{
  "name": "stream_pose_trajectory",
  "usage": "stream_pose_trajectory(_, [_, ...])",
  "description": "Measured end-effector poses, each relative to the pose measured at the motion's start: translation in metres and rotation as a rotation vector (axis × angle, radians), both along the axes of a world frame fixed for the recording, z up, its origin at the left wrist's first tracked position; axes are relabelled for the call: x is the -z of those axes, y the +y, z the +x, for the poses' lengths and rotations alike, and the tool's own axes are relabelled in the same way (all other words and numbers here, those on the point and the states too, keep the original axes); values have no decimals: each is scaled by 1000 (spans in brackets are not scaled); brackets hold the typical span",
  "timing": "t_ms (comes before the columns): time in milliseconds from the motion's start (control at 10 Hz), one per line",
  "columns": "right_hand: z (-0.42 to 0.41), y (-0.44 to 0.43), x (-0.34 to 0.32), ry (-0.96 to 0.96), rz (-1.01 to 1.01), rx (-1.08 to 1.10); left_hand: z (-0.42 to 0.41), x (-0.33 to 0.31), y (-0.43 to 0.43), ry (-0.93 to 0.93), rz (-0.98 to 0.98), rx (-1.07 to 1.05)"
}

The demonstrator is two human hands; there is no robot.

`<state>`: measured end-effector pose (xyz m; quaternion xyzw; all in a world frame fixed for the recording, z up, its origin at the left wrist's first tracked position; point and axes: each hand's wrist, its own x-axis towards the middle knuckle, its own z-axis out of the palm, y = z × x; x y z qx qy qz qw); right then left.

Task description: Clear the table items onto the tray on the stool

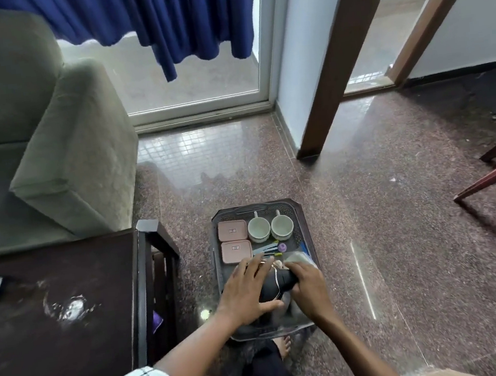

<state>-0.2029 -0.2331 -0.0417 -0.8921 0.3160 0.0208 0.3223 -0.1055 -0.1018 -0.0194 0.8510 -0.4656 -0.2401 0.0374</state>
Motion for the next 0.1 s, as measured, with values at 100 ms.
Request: stream_pose_trajectory(100, [8, 9, -17, 189, -149, 50, -1, -9, 21, 71, -63, -82])
